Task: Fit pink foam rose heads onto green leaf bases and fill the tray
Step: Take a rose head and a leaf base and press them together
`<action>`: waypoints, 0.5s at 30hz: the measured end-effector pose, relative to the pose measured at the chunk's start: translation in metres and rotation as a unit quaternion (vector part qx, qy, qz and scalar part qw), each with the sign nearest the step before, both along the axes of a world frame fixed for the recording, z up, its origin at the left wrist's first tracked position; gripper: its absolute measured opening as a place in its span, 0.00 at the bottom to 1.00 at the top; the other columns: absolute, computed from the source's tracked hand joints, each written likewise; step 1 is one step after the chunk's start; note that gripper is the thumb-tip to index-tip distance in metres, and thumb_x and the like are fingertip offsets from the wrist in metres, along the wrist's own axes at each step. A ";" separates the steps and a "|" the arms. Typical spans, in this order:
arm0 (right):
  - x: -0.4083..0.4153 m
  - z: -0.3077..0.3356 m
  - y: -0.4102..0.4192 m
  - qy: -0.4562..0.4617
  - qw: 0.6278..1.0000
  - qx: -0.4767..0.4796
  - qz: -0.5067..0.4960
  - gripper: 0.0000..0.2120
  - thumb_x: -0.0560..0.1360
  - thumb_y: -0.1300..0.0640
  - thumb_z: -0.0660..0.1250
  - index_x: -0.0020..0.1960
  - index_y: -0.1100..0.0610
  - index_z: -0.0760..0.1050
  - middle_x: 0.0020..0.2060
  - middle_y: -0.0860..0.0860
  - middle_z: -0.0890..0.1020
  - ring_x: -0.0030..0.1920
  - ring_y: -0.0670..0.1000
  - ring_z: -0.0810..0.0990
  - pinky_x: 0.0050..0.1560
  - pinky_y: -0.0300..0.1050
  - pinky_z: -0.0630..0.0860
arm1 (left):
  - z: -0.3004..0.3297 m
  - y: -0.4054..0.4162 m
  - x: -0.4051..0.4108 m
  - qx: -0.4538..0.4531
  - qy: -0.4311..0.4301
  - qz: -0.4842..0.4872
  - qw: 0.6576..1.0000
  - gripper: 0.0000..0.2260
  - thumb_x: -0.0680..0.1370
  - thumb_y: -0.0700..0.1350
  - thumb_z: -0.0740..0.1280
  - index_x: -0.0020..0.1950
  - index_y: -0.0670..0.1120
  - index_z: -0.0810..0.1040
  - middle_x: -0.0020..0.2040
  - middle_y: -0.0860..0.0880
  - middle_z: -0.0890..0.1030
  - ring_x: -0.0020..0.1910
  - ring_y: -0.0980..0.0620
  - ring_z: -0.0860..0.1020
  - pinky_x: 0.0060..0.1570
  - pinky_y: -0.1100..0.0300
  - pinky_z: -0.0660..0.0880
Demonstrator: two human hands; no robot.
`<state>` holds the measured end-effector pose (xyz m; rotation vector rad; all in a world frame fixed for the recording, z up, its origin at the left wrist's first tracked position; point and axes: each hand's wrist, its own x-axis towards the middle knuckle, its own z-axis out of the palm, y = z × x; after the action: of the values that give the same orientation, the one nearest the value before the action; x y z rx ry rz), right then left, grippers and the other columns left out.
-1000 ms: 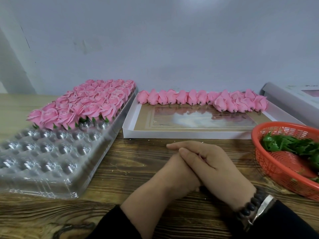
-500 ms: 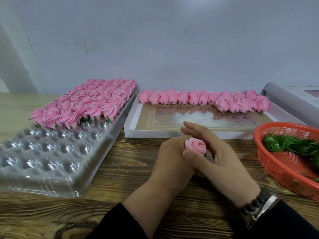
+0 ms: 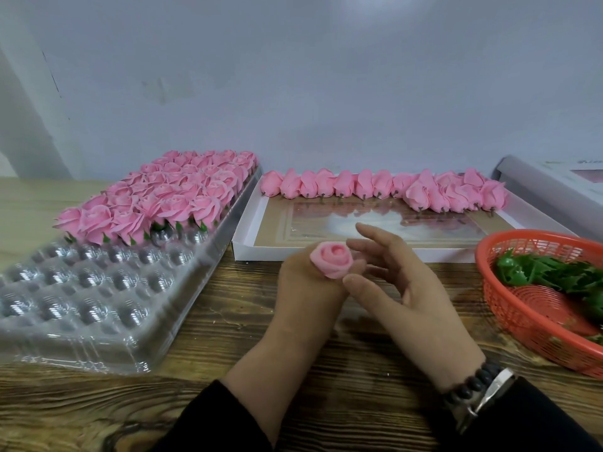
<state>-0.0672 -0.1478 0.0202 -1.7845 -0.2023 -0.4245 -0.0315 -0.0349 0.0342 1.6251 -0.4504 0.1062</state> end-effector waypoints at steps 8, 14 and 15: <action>0.004 -0.006 0.006 -0.021 0.997 -0.067 -0.035 0.21 0.65 0.67 0.73 0.45 0.45 0.71 0.41 0.42 0.79 0.44 0.42 0.78 0.47 0.32 0.72 | -0.008 -0.002 0.005 -0.199 0.113 0.037 0.973 0.04 0.71 0.35 0.70 0.43 0.42 0.81 0.32 0.49 0.81 0.33 0.56 0.79 0.34 0.66 0.77; 0.005 -0.005 0.012 -0.011 0.997 -0.050 -0.051 0.20 0.63 0.62 0.70 0.46 0.40 0.72 0.37 0.49 0.78 0.35 0.45 0.76 0.36 0.34 0.74 | -0.011 -0.012 -0.005 -0.244 0.163 -0.069 0.954 0.19 0.67 0.44 0.70 0.53 0.33 0.77 0.34 0.49 0.80 0.33 0.56 0.78 0.33 0.65 0.74; 0.005 -0.004 0.011 -0.017 0.997 -0.053 -0.058 0.20 0.63 0.62 0.70 0.45 0.39 0.72 0.37 0.51 0.78 0.35 0.46 0.76 0.35 0.35 0.73 | -0.011 -0.013 -0.006 -0.240 0.166 -0.081 0.953 0.21 0.67 0.45 0.70 0.53 0.32 0.76 0.34 0.50 0.79 0.33 0.55 0.77 0.33 0.65 0.74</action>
<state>-0.0625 -0.1365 0.0162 -1.9008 -0.1484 -0.5353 -0.0371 -0.0477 0.0232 1.0930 -0.2676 -0.1694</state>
